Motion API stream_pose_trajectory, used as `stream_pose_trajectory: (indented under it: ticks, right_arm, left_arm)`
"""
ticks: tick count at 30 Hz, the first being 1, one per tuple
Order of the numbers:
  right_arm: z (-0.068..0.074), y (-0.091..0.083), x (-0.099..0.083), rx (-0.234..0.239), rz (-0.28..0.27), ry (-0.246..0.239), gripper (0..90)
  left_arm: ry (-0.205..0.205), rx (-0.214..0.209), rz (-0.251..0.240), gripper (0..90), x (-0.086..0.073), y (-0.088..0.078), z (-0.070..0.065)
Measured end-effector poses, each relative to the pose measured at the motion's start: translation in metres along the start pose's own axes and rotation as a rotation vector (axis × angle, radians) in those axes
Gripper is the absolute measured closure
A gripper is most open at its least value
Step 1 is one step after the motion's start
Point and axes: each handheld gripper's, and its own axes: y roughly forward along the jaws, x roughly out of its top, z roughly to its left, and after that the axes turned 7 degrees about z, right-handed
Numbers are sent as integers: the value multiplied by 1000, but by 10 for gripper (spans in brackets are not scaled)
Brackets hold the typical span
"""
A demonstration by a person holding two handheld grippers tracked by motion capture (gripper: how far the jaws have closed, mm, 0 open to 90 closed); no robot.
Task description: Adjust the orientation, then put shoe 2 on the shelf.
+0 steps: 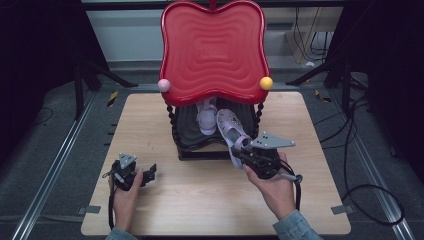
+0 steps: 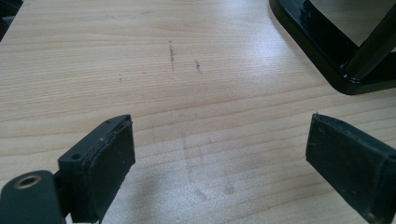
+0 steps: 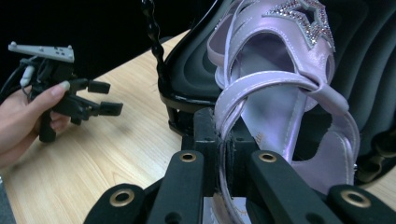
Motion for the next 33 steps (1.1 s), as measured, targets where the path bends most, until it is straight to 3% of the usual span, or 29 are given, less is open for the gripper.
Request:
stream_pose_trajectory:
  ticks: [20,28,33]
  right_arm:
    - [1,17,8,-72,-45,62,864]
    - [2,26,12,-118,-62,68,864]
    - [-1,39,16,-176,-107,98,864]
  left_arm:
    - [-2,2,-7,74,0,-2,1]
    - [0,1,-7,75,0,-2,1]
    - [1,1,-9,75,1,-2,1]
